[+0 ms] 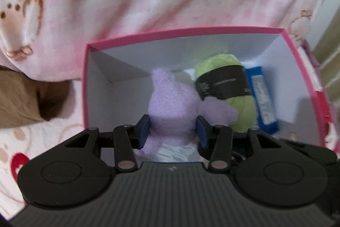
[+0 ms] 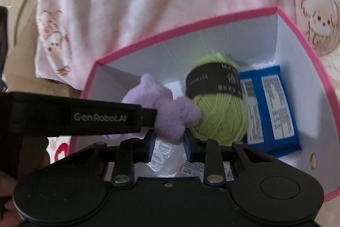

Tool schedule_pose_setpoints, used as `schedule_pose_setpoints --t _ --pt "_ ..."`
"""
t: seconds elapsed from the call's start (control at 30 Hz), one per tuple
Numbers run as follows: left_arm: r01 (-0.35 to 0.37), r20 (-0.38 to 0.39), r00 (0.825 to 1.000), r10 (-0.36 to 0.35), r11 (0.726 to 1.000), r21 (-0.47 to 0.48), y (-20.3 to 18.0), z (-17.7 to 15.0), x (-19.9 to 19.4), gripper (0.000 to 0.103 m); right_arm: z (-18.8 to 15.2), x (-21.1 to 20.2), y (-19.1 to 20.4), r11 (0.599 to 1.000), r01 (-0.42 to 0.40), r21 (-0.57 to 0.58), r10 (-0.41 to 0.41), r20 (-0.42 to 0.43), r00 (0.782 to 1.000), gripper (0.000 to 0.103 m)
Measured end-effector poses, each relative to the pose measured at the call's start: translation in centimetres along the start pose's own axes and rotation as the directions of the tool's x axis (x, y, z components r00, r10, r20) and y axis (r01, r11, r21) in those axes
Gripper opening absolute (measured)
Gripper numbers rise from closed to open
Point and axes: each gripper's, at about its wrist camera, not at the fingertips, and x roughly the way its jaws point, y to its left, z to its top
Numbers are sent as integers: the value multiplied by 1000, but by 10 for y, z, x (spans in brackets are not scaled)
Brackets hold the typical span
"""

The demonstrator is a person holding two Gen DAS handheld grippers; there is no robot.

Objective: Organize objects
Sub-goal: 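Carry the plush toy into the pink box and release it, then withdraw the left tool and move toward the foundation bottle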

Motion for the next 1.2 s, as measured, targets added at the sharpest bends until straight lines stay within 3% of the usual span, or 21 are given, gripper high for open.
schedule_pose_setpoints --t 0.07,0.17,0.43,0.77,1.0,1.1,1.2 --pt "-43 27 999 43 999 9 0 -3 -4 46 -4 8 3 999 44 -9 -44 -12 999 28" --pt "17 48 999 -15 999 -42 6 -10 -20 51 -19 -8 12 991 91 -100 -86 52 995 31" --pt "99 78 992 -100 995 12 0 -28 -93 58 -33 -106 32 970 15 -242 11 108 994 37" --pt "109 45 993 -112 992 65 4 -67 -179 63 -51 -221 51 936 -30 -351 76 117 990 52" --pt "100 59 993 -106 989 107 4 -106 -213 68 -89 -240 58 923 -100 -371 134 66 989 72" --pt "114 41 992 -118 988 103 5 -125 -213 70 -108 -238 57 918 -111 -381 141 52 989 76" --pt "134 25 990 -137 986 96 8 -143 -205 78 -126 -231 57 906 -127 -404 159 47 986 80"
